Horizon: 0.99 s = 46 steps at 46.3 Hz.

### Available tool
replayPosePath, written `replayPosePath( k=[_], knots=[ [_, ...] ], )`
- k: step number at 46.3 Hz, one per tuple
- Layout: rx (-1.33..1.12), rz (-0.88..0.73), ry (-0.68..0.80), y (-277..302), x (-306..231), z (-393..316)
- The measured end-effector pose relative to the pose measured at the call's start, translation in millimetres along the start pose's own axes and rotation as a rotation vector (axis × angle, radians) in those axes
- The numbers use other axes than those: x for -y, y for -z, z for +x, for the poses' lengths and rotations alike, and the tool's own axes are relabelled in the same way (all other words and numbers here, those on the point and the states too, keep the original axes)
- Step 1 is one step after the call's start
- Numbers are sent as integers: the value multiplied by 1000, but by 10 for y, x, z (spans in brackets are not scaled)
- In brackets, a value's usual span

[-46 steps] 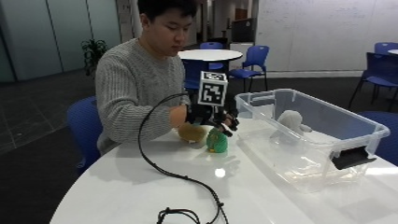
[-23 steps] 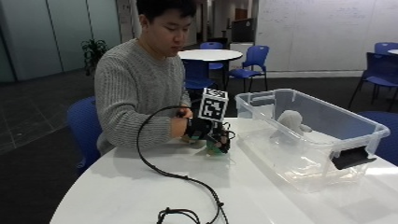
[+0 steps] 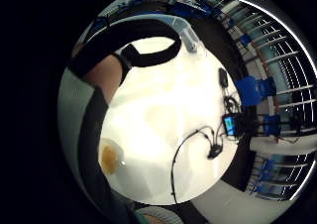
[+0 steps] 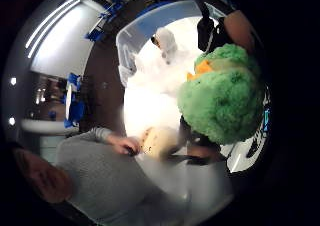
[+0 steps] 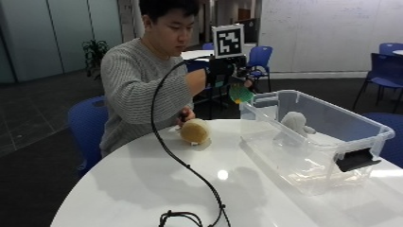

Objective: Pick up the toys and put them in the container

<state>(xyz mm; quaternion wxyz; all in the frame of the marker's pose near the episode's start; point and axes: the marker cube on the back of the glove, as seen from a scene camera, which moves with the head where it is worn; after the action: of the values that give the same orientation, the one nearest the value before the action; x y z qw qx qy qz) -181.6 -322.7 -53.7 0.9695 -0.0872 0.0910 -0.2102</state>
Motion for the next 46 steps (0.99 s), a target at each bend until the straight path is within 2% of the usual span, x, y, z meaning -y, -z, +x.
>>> replayPosePath(
  k=[7, 12, 15, 20, 23, 25, 30, 35, 46],
  knots=[
    [-78, 8, -196, -69, 582, 16],
    [8, 20, -280, -236, 1172, 81],
    [-91, -33, -300, -432, 1465, 209],
    [-109, -124, -333, -740, 1841, 190],
    [-239, -172, -416, -856, 1898, 343],
    [-230, -191, -397, -906, 1918, 349],
    [-14, -219, -282, -985, 1943, 199],
    [52, -264, -266, -1062, 1867, 227],
    [120, -219, -179, -965, 1594, 116]
  ],
)
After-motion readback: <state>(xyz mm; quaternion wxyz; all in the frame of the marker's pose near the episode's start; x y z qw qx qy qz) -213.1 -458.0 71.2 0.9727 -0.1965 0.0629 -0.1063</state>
